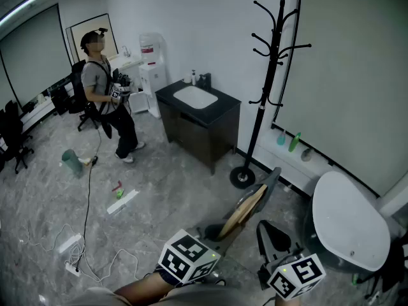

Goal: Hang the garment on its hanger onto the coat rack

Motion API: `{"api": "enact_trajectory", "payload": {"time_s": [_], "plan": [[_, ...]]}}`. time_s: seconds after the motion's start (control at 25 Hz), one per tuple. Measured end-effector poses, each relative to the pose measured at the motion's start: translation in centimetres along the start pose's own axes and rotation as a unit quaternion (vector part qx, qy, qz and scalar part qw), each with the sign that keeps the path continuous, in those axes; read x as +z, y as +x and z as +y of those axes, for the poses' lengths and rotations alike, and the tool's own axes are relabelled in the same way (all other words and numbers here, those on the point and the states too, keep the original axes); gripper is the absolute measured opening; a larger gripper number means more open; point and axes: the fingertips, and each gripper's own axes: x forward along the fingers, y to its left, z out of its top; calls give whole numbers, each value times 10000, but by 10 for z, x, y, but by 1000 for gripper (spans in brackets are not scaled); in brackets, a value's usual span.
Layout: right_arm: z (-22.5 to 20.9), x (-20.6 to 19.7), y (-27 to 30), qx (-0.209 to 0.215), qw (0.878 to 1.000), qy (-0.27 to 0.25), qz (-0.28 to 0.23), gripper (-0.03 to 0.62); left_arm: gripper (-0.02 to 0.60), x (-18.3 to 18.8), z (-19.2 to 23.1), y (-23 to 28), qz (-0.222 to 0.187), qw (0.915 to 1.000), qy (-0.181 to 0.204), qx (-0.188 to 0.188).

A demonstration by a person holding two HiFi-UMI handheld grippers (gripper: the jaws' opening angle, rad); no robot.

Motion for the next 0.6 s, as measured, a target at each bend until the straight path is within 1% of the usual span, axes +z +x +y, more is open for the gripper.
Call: {"api": "enact_trajectory", "payload": {"time_s": [0.12,0.48,0.6], "plan": [[6,0,-4,35,10000,-8,8,14,12,0,-3,-6,-25,10000,-11,45],[4,0,-9,87,10000,0,-4,14,12,-1,-8,-4,-18,9999,-17,100],[9,-2,-11,187,9998,97,0,14,12,-4,-10,-6,-9,9999,-43,100]]}}
